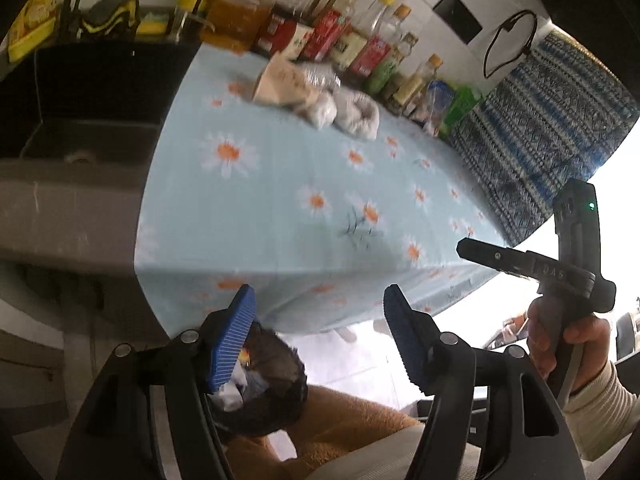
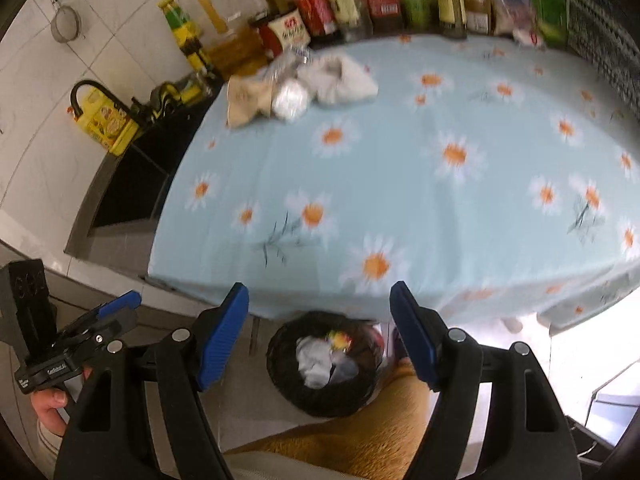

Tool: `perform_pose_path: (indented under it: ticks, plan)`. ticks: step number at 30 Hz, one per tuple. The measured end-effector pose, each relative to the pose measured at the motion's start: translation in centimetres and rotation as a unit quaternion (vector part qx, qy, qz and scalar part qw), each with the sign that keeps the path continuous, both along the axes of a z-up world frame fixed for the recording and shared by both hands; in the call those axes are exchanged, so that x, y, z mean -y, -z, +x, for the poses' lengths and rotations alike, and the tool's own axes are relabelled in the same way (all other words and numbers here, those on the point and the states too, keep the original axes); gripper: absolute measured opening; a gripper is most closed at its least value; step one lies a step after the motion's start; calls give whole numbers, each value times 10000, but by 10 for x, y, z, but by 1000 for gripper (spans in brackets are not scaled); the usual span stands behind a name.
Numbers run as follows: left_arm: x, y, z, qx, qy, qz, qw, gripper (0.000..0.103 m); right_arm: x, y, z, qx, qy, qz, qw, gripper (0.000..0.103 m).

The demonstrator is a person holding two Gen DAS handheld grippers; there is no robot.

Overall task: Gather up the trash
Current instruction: 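Move both tools back to the trash on the tablecloth, then grasp the tan paper cup with the left tool while the right tool grasps the grey towel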

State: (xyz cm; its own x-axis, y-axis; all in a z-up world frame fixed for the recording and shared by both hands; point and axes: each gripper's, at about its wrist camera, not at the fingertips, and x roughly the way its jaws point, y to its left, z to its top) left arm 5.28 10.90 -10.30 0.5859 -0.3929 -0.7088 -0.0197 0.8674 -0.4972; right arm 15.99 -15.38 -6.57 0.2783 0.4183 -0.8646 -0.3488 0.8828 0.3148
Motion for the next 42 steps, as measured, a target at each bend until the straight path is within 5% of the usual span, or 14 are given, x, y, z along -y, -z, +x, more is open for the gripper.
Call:
perform_pose_path:
  ticks: [3, 8, 13, 32, 42]
  plan:
    - [-4, -13, 9, 121, -85, 87, 9999, 65, 1, -12, 21, 171, 11, 26, 9998, 80]
    - [-9, -27, 35, 189, -432, 379, 9982, 88, -2, -17, 56, 274, -72, 96, 9996, 80]
    - [-12, -35, 64, 146, -698, 649, 9953, 96, -5, -18, 91, 340, -280, 99, 9990, 80]
    - [5, -15, 224, -439, -569, 1432, 9871, 96, -29, 19, 218, 191, -993, 159, 9947, 80]
    - [12, 10, 278, -799, -391, 1839, 9789, 96, -43, 40, 246, 71, -1250, 139, 9920, 75]
